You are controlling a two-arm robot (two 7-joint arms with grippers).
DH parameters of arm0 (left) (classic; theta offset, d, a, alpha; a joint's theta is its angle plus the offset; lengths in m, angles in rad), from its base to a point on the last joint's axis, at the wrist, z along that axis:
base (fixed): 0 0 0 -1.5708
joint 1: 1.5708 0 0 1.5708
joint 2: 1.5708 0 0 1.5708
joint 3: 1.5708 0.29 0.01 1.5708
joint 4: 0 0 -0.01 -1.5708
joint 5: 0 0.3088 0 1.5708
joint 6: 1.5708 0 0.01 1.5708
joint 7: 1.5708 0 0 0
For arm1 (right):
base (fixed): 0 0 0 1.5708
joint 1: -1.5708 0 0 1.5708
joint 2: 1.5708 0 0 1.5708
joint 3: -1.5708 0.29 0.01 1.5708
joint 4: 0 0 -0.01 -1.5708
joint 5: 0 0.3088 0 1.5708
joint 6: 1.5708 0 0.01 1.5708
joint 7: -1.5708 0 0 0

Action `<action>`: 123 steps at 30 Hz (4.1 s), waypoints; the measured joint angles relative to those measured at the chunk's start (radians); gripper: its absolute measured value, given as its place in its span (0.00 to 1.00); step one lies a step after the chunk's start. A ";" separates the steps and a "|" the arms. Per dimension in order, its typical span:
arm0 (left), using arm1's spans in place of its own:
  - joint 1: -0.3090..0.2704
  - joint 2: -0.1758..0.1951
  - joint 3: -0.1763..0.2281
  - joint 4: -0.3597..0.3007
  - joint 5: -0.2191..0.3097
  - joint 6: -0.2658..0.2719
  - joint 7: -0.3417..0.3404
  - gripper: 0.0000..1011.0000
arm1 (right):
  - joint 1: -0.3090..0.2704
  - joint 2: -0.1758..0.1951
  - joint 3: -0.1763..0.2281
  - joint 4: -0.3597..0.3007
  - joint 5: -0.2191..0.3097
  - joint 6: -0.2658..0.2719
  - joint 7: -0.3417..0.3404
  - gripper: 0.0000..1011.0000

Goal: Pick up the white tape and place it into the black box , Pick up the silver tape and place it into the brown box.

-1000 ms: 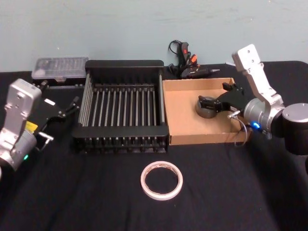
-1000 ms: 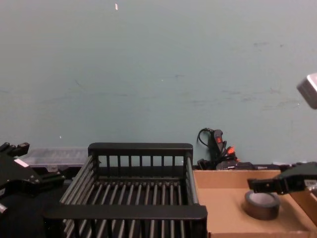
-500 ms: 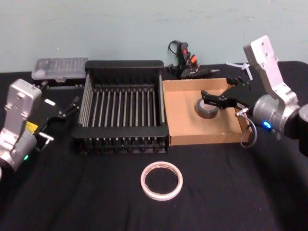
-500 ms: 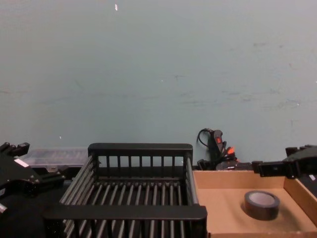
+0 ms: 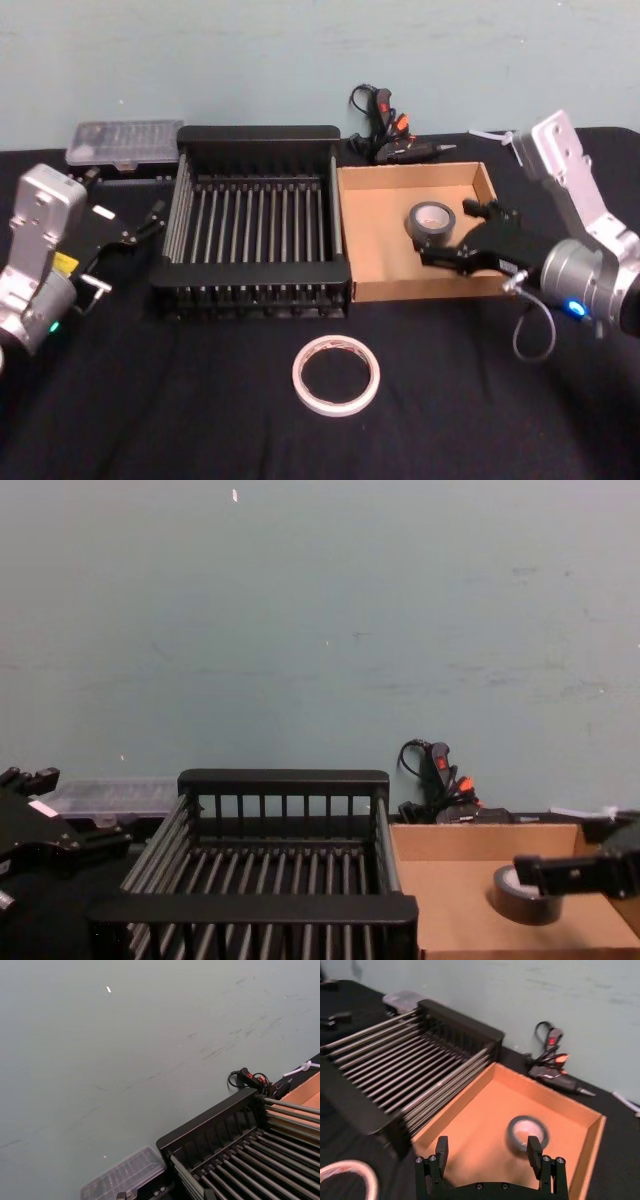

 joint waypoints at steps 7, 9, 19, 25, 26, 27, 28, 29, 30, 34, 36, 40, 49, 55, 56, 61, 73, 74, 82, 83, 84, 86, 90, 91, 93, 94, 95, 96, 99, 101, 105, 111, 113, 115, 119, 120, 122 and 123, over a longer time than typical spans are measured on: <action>0.000 0.000 0.000 0.000 0.000 0.000 0.000 0.99 | -0.058 0.041 -0.021 -0.065 0.018 0.022 0.009 0.99; 0.000 0.000 0.000 0.000 0.000 0.000 0.000 0.99 | -0.066 0.048 -0.028 -0.073 0.019 0.028 0.010 0.99; 0.000 0.000 0.000 0.000 0.000 0.000 0.000 0.99 | -0.087 0.071 -0.077 -0.096 0.031 0.062 0.013 0.99; 0.000 0.000 0.000 0.000 0.000 0.000 0.000 0.99 | -0.073 0.066 -0.110 -0.083 0.029 0.078 0.011 0.99; 0.000 0.000 0.000 0.000 0.000 0.000 0.000 0.99 | -0.069 0.065 -0.115 -0.080 0.028 0.081 0.011 0.99; 0.000 0.000 0.000 0.000 0.000 0.000 0.000 0.99 | -0.064 0.063 -0.124 -0.076 0.025 0.086 0.011 0.99; 0.000 0.000 0.000 0.000 0.000 0.000 0.000 0.99 | -0.061 0.061 -0.129 -0.073 0.023 0.088 0.011 0.99; 0.000 0.000 0.000 0.000 0.000 0.000 0.000 0.99 | -0.059 0.060 -0.133 -0.071 0.022 0.090 0.012 0.99; 0.000 0.000 0.000 0.000 0.000 0.000 0.000 0.99 | -0.056 0.059 -0.138 -0.069 0.020 0.092 0.012 0.99; 0.000 0.000 0.000 0.000 0.000 0.000 0.000 0.99 | -0.041 0.048 -0.163 -0.057 0.012 0.099 0.018 0.99; 0.000 0.000 0.000 0.000 0.000 0.000 0.000 0.99 | -0.037 0.046 -0.170 -0.054 0.011 0.101 0.020 0.99; 0.000 0.000 0.000 0.000 0.000 0.000 0.000 0.99 | -0.028 0.038 -0.187 -0.048 0.007 0.106 0.025 0.99; 0.000 0.000 0.000 0.000 0.000 0.000 0.000 0.99 | -0.022 0.030 -0.209 -0.041 -0.004 0.122 0.027 0.99; 0.000 0.000 0.000 0.000 0.000 0.000 0.000 0.99 | -0.022 0.026 -0.217 -0.039 -0.015 0.132 0.025 0.99; 0.000 0.000 0.000 0.000 0.000 0.000 0.000 0.99 | -0.021 0.025 -0.219 -0.038 -0.017 0.134 0.025 0.99; 0.000 0.000 0.000 0.000 0.000 0.000 0.000 0.99 | -0.018 0.021 -0.225 -0.036 -0.024 0.139 0.027 0.99; 0.000 0.000 0.000 0.000 0.000 0.000 0.000 0.99 | -0.012 0.012 -0.238 -0.027 -0.047 0.151 0.036 0.99; 0.000 0.000 0.000 0.000 0.000 0.000 0.000 0.99 | -0.011 0.011 -0.239 -0.026 -0.048 0.152 0.036 0.99; 0.000 0.000 0.000 0.000 0.000 0.000 0.000 0.99 | -0.006 0.002 -0.242 -0.014 -0.060 0.159 0.042 0.99; 0.000 0.000 0.000 0.000 0.000 0.000 0.000 0.99 | -0.006 0.002 -0.243 -0.013 -0.061 0.159 0.043 0.99; 0.000 0.000 0.000 0.000 0.000 0.000 0.000 0.99 | -0.006 0.001 -0.243 -0.012 -0.062 0.160 0.044 0.99; 0.000 0.000 0.000 0.000 0.000 0.000 0.000 0.99 | -0.005 -0.002 -0.243 -0.010 -0.064 0.162 0.046 0.99; 0.000 0.000 0.000 0.000 0.000 0.000 0.000 0.99 | -0.003 -0.005 -0.244 -0.004 -0.067 0.163 0.049 0.99; 0.000 0.000 0.000 0.000 0.000 0.000 0.000 0.99 | -0.003 -0.006 -0.244 -0.002 -0.067 0.163 0.050 0.99; 0.000 0.000 0.000 0.000 0.000 0.000 0.000 0.99 | -0.003 -0.007 -0.244 -0.001 -0.068 0.163 0.051 0.99; 0.000 0.000 0.000 0.000 0.000 0.000 0.000 0.99 | -0.003 -0.008 -0.243 0.000 -0.069 0.164 0.051 0.99; 0.000 0.000 0.000 0.000 0.000 0.000 0.000 0.99 | -0.003 -0.008 -0.243 0.000 -0.069 0.164 0.052 0.99; 0.000 0.000 0.000 0.000 0.000 0.000 0.000 0.99 | -0.003 -0.009 -0.243 0.001 -0.070 0.164 0.052 0.99; 0.000 0.000 0.000 0.000 0.000 0.000 0.000 0.99 | -0.003 -0.010 -0.243 0.002 -0.071 0.164 0.054 0.99; 0.000 0.000 0.000 0.000 0.000 0.000 0.000 0.99 | -0.003 -0.010 -0.242 0.003 -0.073 0.164 0.055 0.99; 0.000 0.000 0.000 0.000 0.000 0.000 0.000 0.99 | -0.004 -0.009 -0.244 0.002 -0.081 0.162 0.055 0.99; 0.000 0.000 0.000 0.000 0.000 0.000 0.000 0.99 | -0.004 -0.009 -0.244 0.001 -0.080 0.162 0.055 0.99; 0.000 0.000 0.000 0.000 0.000 0.000 0.000 0.99 | -0.004 -0.009 -0.244 0.001 -0.080 0.162 0.055 0.99; 0.000 0.000 0.000 0.000 0.000 0.000 0.000 0.99 | -0.004 -0.009 -0.244 0.001 -0.080 0.162 0.055 0.99; 0.000 0.000 0.000 0.000 0.000 0.000 0.000 0.99 | -0.005 -0.009 -0.244 0.001 -0.079 0.161 0.054 0.96; 0.000 0.000 0.000 0.000 0.000 0.000 0.000 0.99 | -0.005 -0.009 -0.244 0.000 -0.079 0.161 0.054 0.95; 0.000 0.000 0.000 0.000 0.000 0.000 0.000 0.99 | -0.005 -0.009 -0.243 0.000 -0.078 0.161 0.054 0.91; 0.000 0.000 0.000 0.000 0.000 0.000 0.000 0.99 | -0.005 -0.009 -0.243 0.000 -0.078 0.161 0.054 0.86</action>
